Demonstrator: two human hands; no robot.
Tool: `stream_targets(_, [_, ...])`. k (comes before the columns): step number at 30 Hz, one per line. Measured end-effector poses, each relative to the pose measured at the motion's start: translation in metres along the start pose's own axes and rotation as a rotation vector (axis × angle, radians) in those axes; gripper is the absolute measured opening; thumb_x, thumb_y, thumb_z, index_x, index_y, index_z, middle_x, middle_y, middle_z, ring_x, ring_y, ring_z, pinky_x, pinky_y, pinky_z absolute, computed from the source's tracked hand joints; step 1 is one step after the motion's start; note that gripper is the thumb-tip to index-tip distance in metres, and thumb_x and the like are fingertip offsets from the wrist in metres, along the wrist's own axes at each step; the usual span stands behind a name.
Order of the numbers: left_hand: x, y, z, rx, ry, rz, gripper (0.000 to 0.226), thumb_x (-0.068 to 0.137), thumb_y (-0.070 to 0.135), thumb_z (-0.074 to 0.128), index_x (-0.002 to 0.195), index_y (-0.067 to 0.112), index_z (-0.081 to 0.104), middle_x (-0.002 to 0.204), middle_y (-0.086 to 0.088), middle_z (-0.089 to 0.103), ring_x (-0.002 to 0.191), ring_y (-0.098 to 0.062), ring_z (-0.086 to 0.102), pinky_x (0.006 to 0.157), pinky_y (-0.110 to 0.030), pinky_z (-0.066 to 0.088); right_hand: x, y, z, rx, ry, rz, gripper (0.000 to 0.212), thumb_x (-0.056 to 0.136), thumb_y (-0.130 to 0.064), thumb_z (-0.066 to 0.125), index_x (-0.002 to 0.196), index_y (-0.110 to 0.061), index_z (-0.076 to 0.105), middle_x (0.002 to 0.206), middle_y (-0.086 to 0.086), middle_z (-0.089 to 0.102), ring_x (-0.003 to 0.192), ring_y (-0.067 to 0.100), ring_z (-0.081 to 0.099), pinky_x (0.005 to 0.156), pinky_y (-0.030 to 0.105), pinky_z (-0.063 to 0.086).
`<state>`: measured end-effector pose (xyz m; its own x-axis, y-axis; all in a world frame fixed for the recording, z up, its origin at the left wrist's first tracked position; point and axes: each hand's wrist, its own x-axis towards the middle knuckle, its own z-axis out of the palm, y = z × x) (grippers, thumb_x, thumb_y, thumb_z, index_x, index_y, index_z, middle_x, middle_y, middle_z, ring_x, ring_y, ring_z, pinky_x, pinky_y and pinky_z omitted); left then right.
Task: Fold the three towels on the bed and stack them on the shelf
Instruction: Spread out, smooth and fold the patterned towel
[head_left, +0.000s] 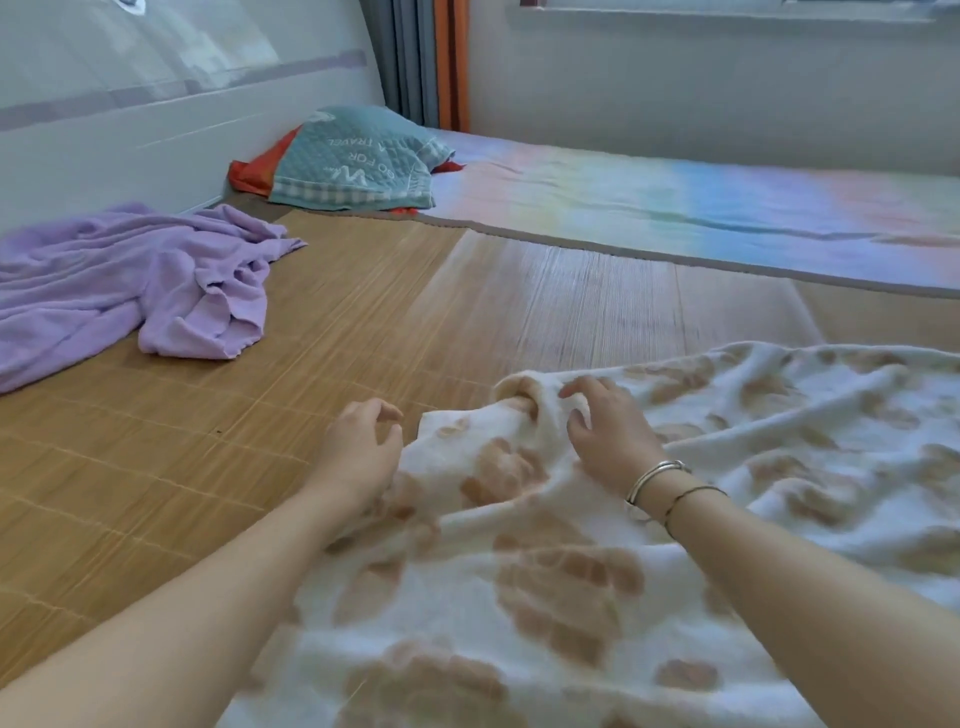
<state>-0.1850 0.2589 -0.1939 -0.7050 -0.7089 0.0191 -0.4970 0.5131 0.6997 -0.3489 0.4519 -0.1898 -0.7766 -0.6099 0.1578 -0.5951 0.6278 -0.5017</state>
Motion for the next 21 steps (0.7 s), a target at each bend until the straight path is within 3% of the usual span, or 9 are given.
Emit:
stream_targets(5, [0.044,0.016,0.024,0.01,-0.263,-0.21,0.024,0.097,0.032,0.049,0.114,0.017,0.056,0.111,0.004,0.057,0.096,-0.015,0.055,0.074,-0.026,0.04,0.051,0.0,0.01,-0.004,-0.167,0.053,0.047,0.086,-0.005,0.043,0.131,-0.021,0.049,0.135,0.0,0.049,0.125,0.022,0.043,0.101,0.036,0.039])
stream_targets(9, [0.063,0.019,0.019,-0.01,-0.427,-0.34,0.023,0.093,0.035,0.055,0.106,0.017,0.052,0.103,0.002,0.057,0.093,-0.017,0.056,0.074,-0.028,0.044,0.072,-0.02,0.007,-0.182,-0.361,0.126,0.042,0.097,-0.025,0.036,0.139,-0.023,0.037,0.139,0.003,0.046,0.124,0.025,0.045,0.095,0.034,0.036])
stream_targets(12, [0.072,0.016,0.019,-0.043,-0.51,-0.406,0.023,0.086,0.032,0.063,0.093,0.016,0.048,0.087,0.0,0.055,0.073,-0.016,0.052,0.057,-0.023,0.036,0.079,-0.025,0.005,-0.307,-0.465,0.144,0.04,0.097,-0.032,0.033,0.137,-0.024,0.036,0.135,0.004,0.048,0.121,0.026,0.046,0.095,0.039,0.037])
stream_targets(14, [0.079,0.015,0.023,-0.02,-0.544,-0.421,0.023,0.084,0.024,0.064,0.074,0.014,0.047,0.068,-0.004,0.044,0.058,-0.02,0.038,0.052,-0.023,0.028,0.085,-0.024,0.003,-0.331,-0.493,0.167,0.037,0.097,-0.04,0.031,0.13,-0.027,0.043,0.129,0.002,0.052,0.118,0.026,0.046,0.096,0.041,0.039])
stream_targets(16, [0.084,0.015,0.029,0.023,-0.567,-0.421,0.022,0.082,0.016,0.063,0.067,0.014,0.049,0.066,-0.005,0.041,0.058,-0.019,0.036,0.052,-0.026,0.028,0.087,-0.022,0.001,-0.338,-0.531,0.184,0.035,0.097,-0.044,0.031,0.121,-0.029,0.052,0.123,0.0,0.055,0.116,0.024,0.045,0.095,0.04,0.038])
stream_targets(18, [0.09,0.018,0.032,0.054,-0.545,-0.392,0.015,0.083,0.013,0.063,0.071,0.013,0.054,0.066,-0.003,0.05,0.06,-0.02,0.045,0.053,-0.025,0.036,0.087,-0.017,0.0,-0.355,-0.557,0.186,0.03,0.095,-0.043,0.035,0.108,-0.028,0.058,0.113,0.0,0.055,0.113,0.023,0.044,0.093,0.039,0.036])
stream_targets(21, [0.106,0.024,0.028,0.015,-0.432,-0.362,0.009,0.087,0.016,0.058,0.08,0.011,0.057,0.055,0.002,0.065,0.059,-0.016,0.063,0.063,-0.03,0.051,0.088,-0.014,-0.001,-0.322,-0.467,0.183,0.025,0.089,-0.035,0.042,0.078,-0.022,0.06,0.089,-0.005,0.044,0.099,0.019,0.038,0.085,0.034,0.032])
